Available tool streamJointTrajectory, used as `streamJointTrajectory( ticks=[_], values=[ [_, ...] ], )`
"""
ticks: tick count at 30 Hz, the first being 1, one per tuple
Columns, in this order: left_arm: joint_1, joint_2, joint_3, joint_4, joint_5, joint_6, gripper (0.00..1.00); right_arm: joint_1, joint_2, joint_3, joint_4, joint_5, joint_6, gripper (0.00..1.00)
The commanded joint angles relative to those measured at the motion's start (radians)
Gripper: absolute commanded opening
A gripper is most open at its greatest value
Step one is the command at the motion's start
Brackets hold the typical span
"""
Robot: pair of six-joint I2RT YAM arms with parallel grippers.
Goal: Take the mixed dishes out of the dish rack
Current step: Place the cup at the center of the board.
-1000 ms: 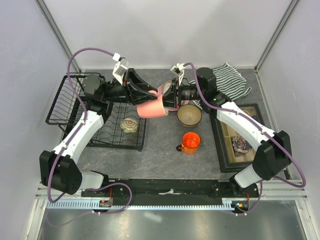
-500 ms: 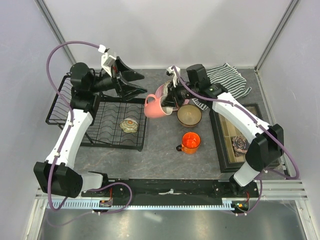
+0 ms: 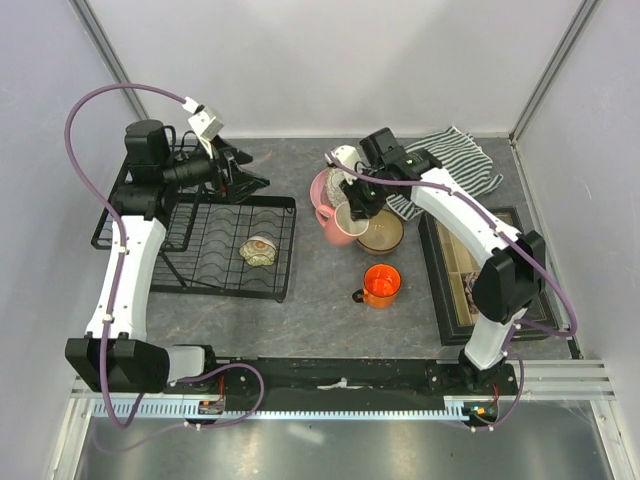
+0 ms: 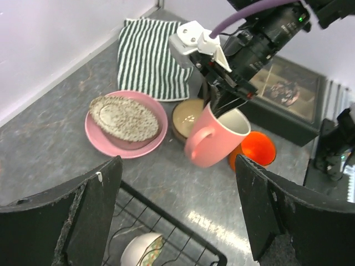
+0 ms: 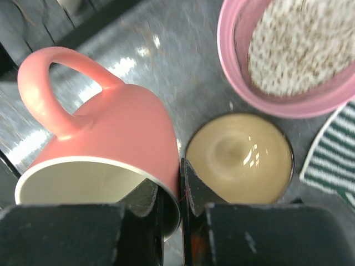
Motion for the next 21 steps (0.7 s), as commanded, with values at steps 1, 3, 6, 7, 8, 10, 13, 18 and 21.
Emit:
streamJointTrajectory(
  ticks=[1, 3, 6, 7, 8, 10, 13, 18, 21],
  values=[
    [0.001, 0.003, 0.055, -0.176, -0.117, 0.198, 0.89, 0.024, -0.008, 0.026, -0.051, 0.057, -0.053, 0.00],
    [0.001, 0.006, 0.050, -0.196, -0.146, 0.218, 0.89, 0.033, 0.002, 0.019, -0.055, 0.077, -0.057, 0.00],
    [0.001, 0.009, 0.049, -0.221, -0.182, 0.242, 0.89, 0.050, 0.005, 0.008, -0.065, 0.095, -0.065, 0.00],
    [-0.001, 0.009, 0.047, -0.224, -0.195, 0.248, 0.88, 0.065, 0.005, 0.002, -0.066, 0.102, -0.065, 0.00],
    [0.000, 0.009, 0.049, -0.227, -0.209, 0.257, 0.89, 0.073, 0.006, 0.000, -0.071, 0.108, -0.066, 0.00],
    [0.001, 0.011, 0.053, -0.241, -0.248, 0.267, 0.88, 0.105, 0.008, -0.012, -0.078, 0.118, -0.066, 0.00],
    [0.001, 0.026, 0.064, -0.258, -0.291, 0.277, 0.88, 0.144, 0.014, -0.034, -0.080, 0.135, -0.062, 0.00],
    [0.002, 0.048, 0.076, -0.266, -0.382, 0.279, 0.88, 0.193, 0.028, -0.092, -0.065, 0.148, -0.050, 0.00],
    [0.002, 0.057, 0.079, -0.265, -0.426, 0.271, 0.88, 0.219, 0.035, -0.123, -0.039, 0.177, -0.048, 0.00]
  ],
)
